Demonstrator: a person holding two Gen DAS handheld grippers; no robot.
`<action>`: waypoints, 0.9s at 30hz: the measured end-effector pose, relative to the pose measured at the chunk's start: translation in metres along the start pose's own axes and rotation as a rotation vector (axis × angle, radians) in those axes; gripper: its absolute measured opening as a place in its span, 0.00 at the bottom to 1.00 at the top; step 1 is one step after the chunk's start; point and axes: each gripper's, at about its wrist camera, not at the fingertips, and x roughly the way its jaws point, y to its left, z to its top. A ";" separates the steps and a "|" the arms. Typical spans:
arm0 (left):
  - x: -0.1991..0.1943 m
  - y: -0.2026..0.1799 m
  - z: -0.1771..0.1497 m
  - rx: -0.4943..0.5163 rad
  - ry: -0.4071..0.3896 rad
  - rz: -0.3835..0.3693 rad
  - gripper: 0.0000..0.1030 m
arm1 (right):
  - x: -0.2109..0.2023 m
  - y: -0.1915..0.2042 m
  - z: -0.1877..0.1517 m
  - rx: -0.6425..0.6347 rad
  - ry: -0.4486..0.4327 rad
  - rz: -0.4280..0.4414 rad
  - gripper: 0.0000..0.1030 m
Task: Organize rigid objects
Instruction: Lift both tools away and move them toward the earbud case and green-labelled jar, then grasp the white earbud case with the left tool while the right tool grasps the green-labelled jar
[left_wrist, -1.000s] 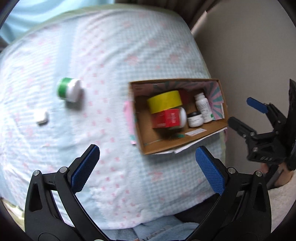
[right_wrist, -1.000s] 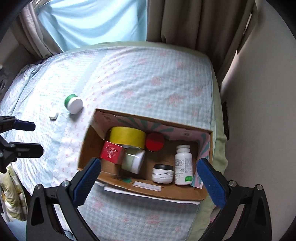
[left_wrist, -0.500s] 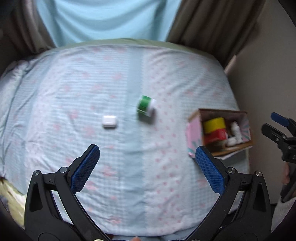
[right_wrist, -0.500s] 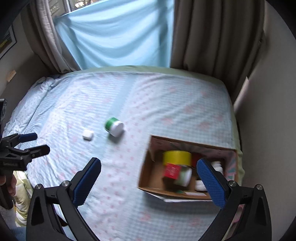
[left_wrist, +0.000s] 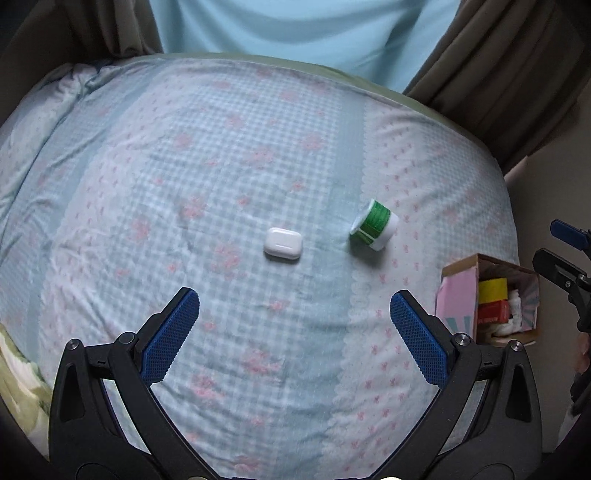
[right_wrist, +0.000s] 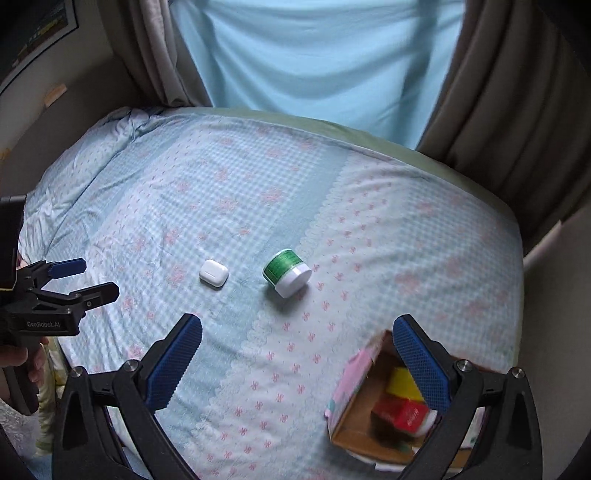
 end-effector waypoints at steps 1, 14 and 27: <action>0.013 0.003 -0.001 -0.004 -0.006 0.008 0.99 | 0.017 0.002 0.003 -0.028 0.005 -0.008 1.00; 0.209 0.004 -0.004 -0.017 -0.007 0.086 0.92 | 0.199 0.019 0.014 -0.402 0.131 0.032 1.00; 0.246 -0.003 0.003 0.058 -0.069 0.102 0.74 | 0.270 0.020 0.026 -0.488 0.198 0.089 1.00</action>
